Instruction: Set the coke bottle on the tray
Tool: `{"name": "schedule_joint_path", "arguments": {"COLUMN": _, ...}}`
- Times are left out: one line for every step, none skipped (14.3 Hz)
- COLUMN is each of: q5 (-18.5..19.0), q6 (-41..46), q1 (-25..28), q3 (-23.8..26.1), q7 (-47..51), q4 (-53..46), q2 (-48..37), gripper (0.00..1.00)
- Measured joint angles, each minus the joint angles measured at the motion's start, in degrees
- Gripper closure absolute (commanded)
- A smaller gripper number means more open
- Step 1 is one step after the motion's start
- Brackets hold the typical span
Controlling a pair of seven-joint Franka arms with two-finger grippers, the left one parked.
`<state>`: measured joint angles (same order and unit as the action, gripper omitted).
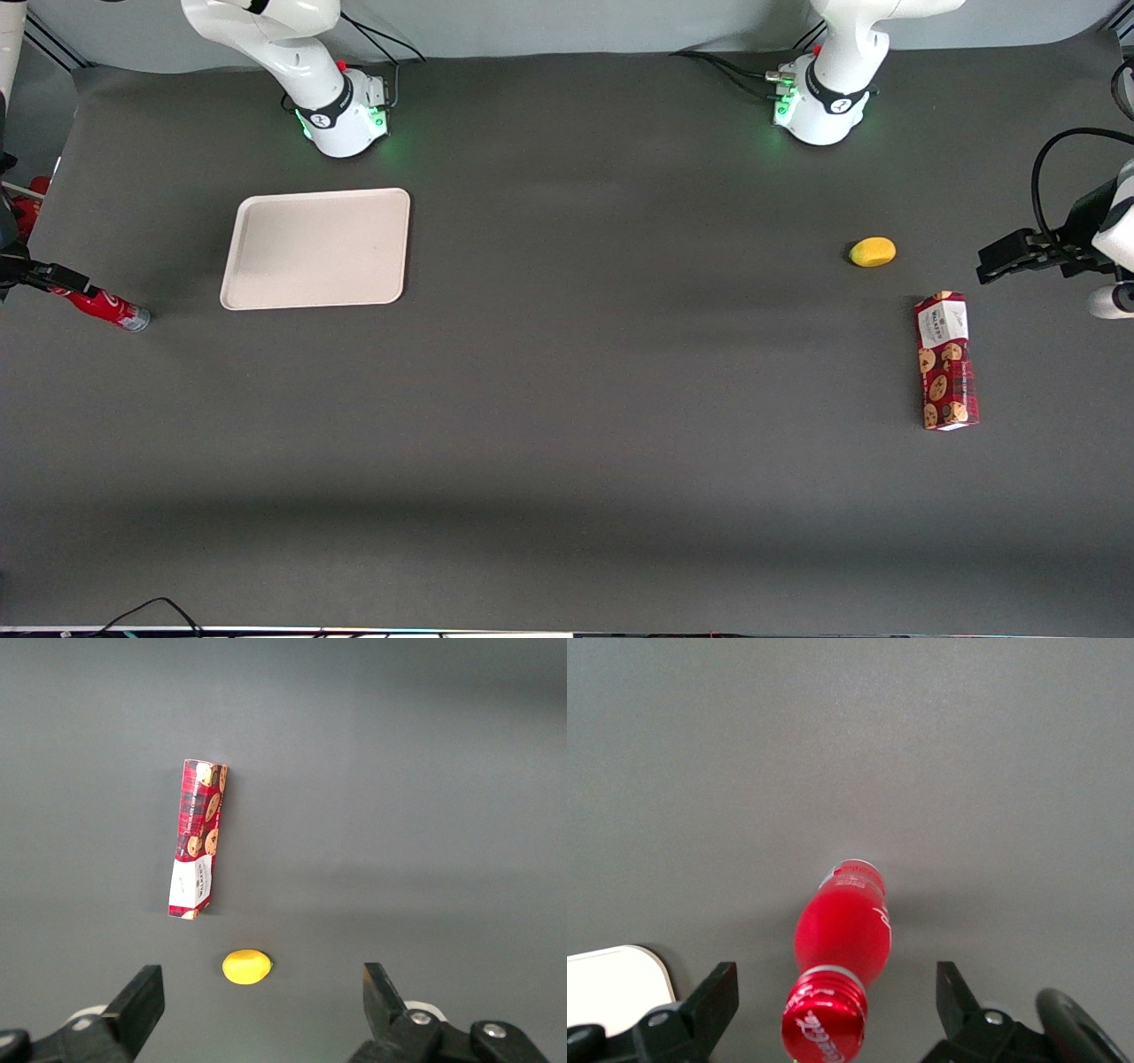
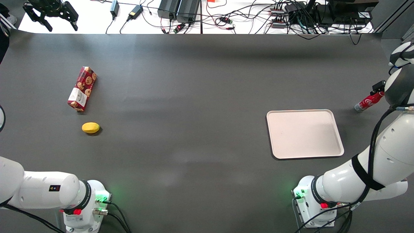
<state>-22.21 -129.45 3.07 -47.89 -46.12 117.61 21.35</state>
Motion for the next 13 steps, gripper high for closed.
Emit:
{"name": "schedule_joint_path", "arguments": {"q5": 0.0, "q6": 0.0, "q1": 0.0, "q3": 0.0, "q7": 0.0, "q4": 0.0, "q2": 0.0, "gripper": 0.09}}
{"name": "schedule_joint_path", "arguments": {"q5": 0.0, "q6": 0.0, "q1": 0.0, "q3": 0.0, "q7": 0.0, "q4": 0.0, "q2": 0.0, "gripper": 0.21}}
{"name": "schedule_joint_path", "arguments": {"q5": 0.0, "q6": 0.0, "q1": 0.0, "q3": 0.0, "q7": 0.0, "q4": 0.0, "q2": 0.0, "gripper": 0.41}}
{"name": "schedule_joint_path", "arguments": {"q5": 0.0, "q6": 0.0, "q1": 0.0, "q3": 0.1, "q7": 0.0, "q4": 0.0, "q2": 0.0, "gripper": 0.57}}
{"name": "schedule_joint_path", "arguments": {"q5": 0.0, "q6": 0.0, "q1": 0.0, "q3": 0.1, "q7": 0.0, "q4": 0.0, "q2": 0.0, "gripper": 0.78}}
{"name": "schedule_joint_path", "arguments": {"q5": 0.0, "q6": 0.0, "q1": 0.0, "q3": 0.1, "q7": 0.0, "q4": 0.0, "q2": 0.0, "gripper": 1.00}}
{"name": "schedule_joint_path", "arguments": {"q5": 0.0, "q6": 0.0, "q1": 0.0, "q3": 0.1, "q7": 0.0, "q4": 0.0, "q2": 0.0, "gripper": 1.00}}
{"name": "schedule_joint_path", "arguments": {"q5": 0.0, "q6": 0.0, "q1": 0.0, "q3": 0.1, "q7": 0.0, "q4": 0.0, "q2": 0.0, "gripper": 1.00}}
{"name": "schedule_joint_path", "arguments": {"q5": 0.0, "q6": 0.0, "q1": 0.0, "q3": 0.1, "q7": 0.0, "q4": -0.2, "q2": 0.0, "gripper": 1.00}}
{"name": "schedule_joint_path", "arguments": {"q5": 0.0, "q6": 0.0, "q1": 0.0, "q3": 0.1, "q7": 0.0, "q4": -0.2, "q2": 0.0, "gripper": 1.00}}
{"name": "schedule_joint_path", "arguments": {"q5": 0.0, "q6": 0.0, "q1": 0.0, "q3": 0.1, "q7": 0.0, "q4": -0.2, "q2": 0.0, "gripper": 1.00}}
{"name": "schedule_joint_path", "arguments": {"q5": 0.0, "q6": 0.0, "q1": 0.0, "q3": 0.1, "q7": 0.0, "q4": -0.2, "q2": 0.0, "gripper": 1.00}}
{"name": "schedule_joint_path", "arguments": {"q5": 0.0, "q6": 0.0, "q1": 0.0, "q3": 0.1, "q7": 0.0, "q4": -0.3, "q2": 0.0, "gripper": 1.00}}
